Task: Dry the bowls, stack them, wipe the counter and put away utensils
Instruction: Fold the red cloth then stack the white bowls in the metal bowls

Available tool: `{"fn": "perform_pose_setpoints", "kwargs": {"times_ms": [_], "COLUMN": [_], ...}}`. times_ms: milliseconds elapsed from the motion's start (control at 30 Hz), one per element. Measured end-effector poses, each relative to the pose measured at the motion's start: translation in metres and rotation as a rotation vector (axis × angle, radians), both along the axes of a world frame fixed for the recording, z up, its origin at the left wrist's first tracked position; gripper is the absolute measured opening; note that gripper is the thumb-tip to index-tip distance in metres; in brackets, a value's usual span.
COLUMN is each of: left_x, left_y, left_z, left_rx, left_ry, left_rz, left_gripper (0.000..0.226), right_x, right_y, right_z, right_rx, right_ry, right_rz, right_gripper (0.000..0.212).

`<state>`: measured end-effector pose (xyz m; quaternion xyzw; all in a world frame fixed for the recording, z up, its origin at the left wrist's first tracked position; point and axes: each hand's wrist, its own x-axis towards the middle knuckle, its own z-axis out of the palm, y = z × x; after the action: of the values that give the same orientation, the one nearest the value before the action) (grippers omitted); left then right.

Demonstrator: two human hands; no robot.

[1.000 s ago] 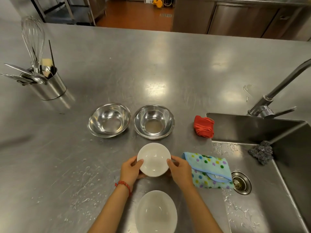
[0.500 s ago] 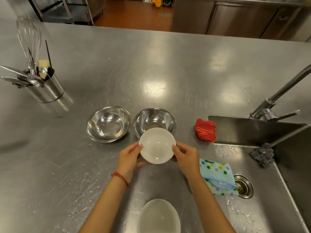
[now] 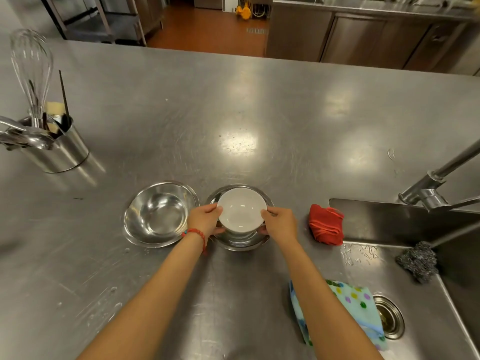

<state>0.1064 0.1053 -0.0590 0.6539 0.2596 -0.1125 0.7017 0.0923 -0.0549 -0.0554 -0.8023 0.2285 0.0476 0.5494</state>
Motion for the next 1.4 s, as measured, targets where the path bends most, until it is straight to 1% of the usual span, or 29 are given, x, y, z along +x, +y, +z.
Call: {"fn": "perform_pose_setpoints", "kwargs": {"times_ms": [100, 233, 367, 467, 567, 700, 800, 867, 933, 1100, 1200, 1333, 1400], "left_x": [0.007, 0.015, 0.020, 0.017, 0.008, -0.022, -0.060, -0.089, -0.120, -0.194, -0.230, -0.269, -0.283], "left_y": [0.001, 0.000, 0.000, 0.001, 0.005, 0.008, 0.009, 0.010, 0.012, 0.017, 0.020, 0.024, 0.023], "left_z": [-0.010, -0.019, -0.024, -0.025, -0.020, 0.000, 0.018, 0.025, 0.026, 0.015, 0.004, -0.006, -0.009], "left_rx": [0.094, 0.314, 0.386, 0.368, 0.319, 0.143, 0.050, -0.002, -0.038, -0.047, -0.007, 0.051, 0.050], "left_ry": [-0.001, -0.036, -0.031, -0.055, -0.096, -0.179, -0.224, -0.213, -0.193, -0.133, -0.085, -0.030, -0.015], "left_rz": [-0.008, -0.040, -0.076, -0.095, -0.053, 0.028, 0.003, -0.022, -0.029, -0.030, -0.063, -0.120, -0.136], "left_gripper": [0.029, 0.026, 0.026, 0.029, 0.035, 0.035, 0.028, 0.023, 0.021, 0.027, 0.028, 0.025, 0.025], "right_x": [0.007, 0.013, 0.014, 0.010, 0.002, -0.025, -0.058, -0.086, -0.119, -0.195, -0.232, -0.272, -0.287], "right_y": [0.001, 0.003, 0.005, 0.005, 0.001, -0.009, -0.012, -0.013, -0.015, -0.018, -0.020, -0.020, -0.019], "right_z": [-0.003, -0.003, -0.001, 0.002, 0.006, 0.017, 0.024, 0.024, 0.022, 0.010, 0.003, -0.005, -0.009], "right_rx": [-0.066, -0.105, -0.131, -0.160, -0.212, -0.029, 0.056, 0.119, 0.137, 0.062, 0.002, -0.011, 0.000], "right_ry": [0.056, 0.115, 0.153, 0.154, 0.048, -0.073, -0.131, -0.147, -0.143, -0.066, -0.053, -0.033, -0.034], "right_rz": [0.038, 0.085, 0.108, 0.137, 0.137, 0.074, 0.069, 0.079, 0.103, 0.153, 0.205, 0.214, 0.219], "right_gripper": [0.017, 0.019, 0.019, 0.019, 0.018, 0.032, 0.030, 0.026, 0.023, 0.025, 0.027, 0.019, 0.018]}}
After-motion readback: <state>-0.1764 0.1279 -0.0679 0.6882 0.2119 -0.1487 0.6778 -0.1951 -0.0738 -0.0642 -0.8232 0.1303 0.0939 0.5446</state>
